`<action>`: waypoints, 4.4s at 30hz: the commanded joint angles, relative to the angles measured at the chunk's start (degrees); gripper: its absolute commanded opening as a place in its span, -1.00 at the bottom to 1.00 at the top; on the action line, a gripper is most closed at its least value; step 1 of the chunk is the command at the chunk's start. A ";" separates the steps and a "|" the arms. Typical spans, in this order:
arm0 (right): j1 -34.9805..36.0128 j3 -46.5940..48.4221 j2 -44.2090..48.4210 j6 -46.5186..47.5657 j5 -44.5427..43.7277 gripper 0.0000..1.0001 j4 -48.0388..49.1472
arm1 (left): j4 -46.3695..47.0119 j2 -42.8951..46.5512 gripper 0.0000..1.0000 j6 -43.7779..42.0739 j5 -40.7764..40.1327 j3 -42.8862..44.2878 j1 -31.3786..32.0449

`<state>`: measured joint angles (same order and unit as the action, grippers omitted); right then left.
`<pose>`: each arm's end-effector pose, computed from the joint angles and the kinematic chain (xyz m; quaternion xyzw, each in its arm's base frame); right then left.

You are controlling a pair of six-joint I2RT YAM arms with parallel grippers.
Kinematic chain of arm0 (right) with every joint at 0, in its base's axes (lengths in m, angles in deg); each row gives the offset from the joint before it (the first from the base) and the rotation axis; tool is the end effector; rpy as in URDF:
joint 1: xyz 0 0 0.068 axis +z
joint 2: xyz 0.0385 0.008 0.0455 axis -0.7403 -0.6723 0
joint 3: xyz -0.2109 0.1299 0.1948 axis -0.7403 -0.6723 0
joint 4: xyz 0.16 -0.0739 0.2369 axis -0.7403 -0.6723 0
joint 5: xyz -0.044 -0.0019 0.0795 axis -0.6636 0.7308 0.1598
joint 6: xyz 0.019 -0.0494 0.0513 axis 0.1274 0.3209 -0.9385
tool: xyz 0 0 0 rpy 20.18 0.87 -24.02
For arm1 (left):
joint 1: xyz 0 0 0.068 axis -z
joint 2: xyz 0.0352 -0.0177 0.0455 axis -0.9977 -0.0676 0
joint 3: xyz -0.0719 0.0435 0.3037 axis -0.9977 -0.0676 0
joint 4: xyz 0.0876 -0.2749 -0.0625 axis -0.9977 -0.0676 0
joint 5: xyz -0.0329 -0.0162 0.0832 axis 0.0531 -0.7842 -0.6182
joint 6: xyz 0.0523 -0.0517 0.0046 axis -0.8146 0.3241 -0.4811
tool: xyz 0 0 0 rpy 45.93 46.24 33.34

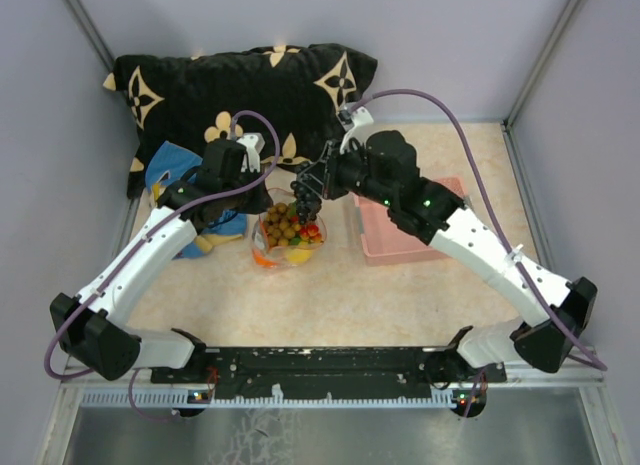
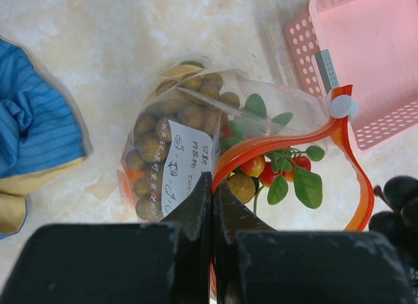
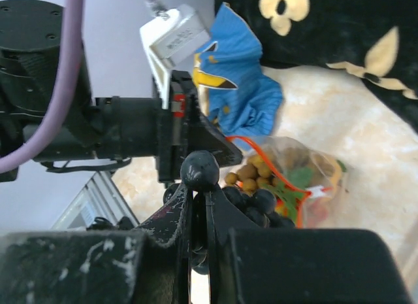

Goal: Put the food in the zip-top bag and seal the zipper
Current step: Place the fake fruit in the zipper food storage bag, then zip the zipper food storage bag at the center of the board.

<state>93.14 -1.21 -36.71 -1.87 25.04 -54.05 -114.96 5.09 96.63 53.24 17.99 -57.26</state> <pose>0.2418 0.2556 0.4729 -0.1619 0.7549 0.4118 0.4840 0.2894 -0.1607 0.3768 0.0977 0.9012 -0.1715 0.3858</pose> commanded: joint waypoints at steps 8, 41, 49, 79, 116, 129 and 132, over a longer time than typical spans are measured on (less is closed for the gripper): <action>5.66 -7.44 -4.51 -6.62 -0.82 -1.00 22.49 | 3.03 1.28 -1.00 1.11 1.34 -0.69 -0.12; 6.38 -2.89 -9.95 4.72 -15.01 0.15 1.54 | 3.03 2.48 -1.00 1.23 0.69 -1.51 -0.22; 6.38 6.56 -9.72 10.81 -15.02 0.15 -13.87 | 2.96 2.10 -1.00 1.17 0.92 -1.51 -0.27; 4.64 15.66 -14.10 3.76 -22.30 -1.00 -25.89 | -0.59 5.71 -0.06 -2.30 1.75 1.29 -0.17; -0.54 15.92 -17.91 -3.32 -18.87 -1.00 -20.87 | 7.00 16.24 -0.10 10.99 -8.77 -19.99 16.66; -1.64 14.23 -16.74 -2.31 -17.62 -1.00 -20.76 | 9.80 14.86 -0.84 0.89 -15.90 -18.29 16.66; -2.80 12.09 -15.49 -1.73 -17.56 -1.00 -21.00 | 8.85 16.83 -1.00 -3.57 -18.38 -15.92 16.66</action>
<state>91.85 11.97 -55.33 -4.58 7.27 -77.96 -107.12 19.06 100.15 39.55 -1.82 -40.85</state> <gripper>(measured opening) 0.007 0.020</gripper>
